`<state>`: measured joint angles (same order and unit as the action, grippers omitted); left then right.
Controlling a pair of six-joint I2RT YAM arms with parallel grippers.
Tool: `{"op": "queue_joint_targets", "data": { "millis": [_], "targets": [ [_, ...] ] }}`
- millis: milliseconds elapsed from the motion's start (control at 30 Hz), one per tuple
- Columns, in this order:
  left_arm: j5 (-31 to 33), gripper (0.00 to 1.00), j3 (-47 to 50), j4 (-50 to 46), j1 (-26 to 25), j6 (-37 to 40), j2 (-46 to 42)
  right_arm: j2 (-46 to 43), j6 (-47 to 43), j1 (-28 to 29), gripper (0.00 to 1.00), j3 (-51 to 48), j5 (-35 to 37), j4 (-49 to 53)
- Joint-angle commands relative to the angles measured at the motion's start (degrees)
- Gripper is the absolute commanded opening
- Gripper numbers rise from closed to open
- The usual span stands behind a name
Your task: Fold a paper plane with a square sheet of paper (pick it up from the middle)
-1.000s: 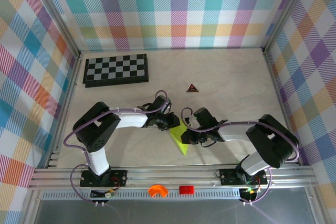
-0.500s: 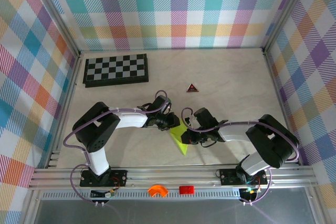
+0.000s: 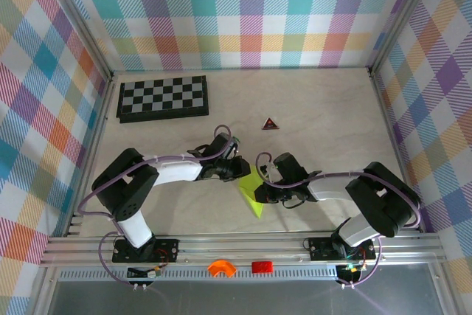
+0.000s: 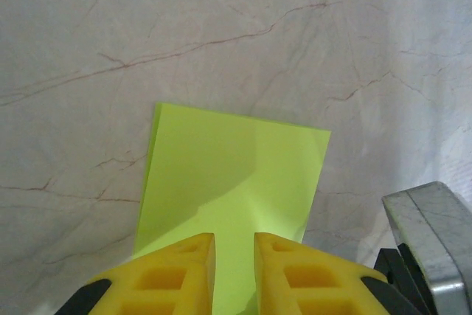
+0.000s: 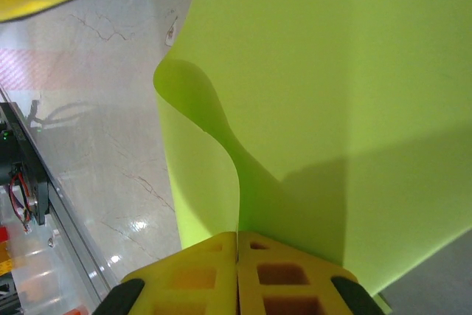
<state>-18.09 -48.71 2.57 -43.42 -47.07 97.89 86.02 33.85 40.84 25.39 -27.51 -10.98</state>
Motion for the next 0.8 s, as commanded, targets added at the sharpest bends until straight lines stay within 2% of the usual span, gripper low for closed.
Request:
{"op": "queue_joint_targets", "data": {
  "millis": [0,100,233,767],
  "targets": [
    [-2.5,0.21,-0.7,0.7,0.1,1.4,1.5,0.2,-0.5,0.0,0.09,-1.6,1.3,1.1],
    [-4.2,0.2,-1.7,1.9,0.0,0.6,4.7,0.3,-0.4,0.0,0.09,-1.6,1.2,1.2],
    [-3.1,0.19,-2.4,-1.2,0.0,0.1,6.7,-0.6,-0.2,0.0,0.1,-1.6,1.3,1.5],
    [-1.8,0.17,-1.1,-2.6,0.1,0.0,6.7,-1.1,-0.9,0.0,0.1,-1.1,1.7,2.4]
  ]
}}
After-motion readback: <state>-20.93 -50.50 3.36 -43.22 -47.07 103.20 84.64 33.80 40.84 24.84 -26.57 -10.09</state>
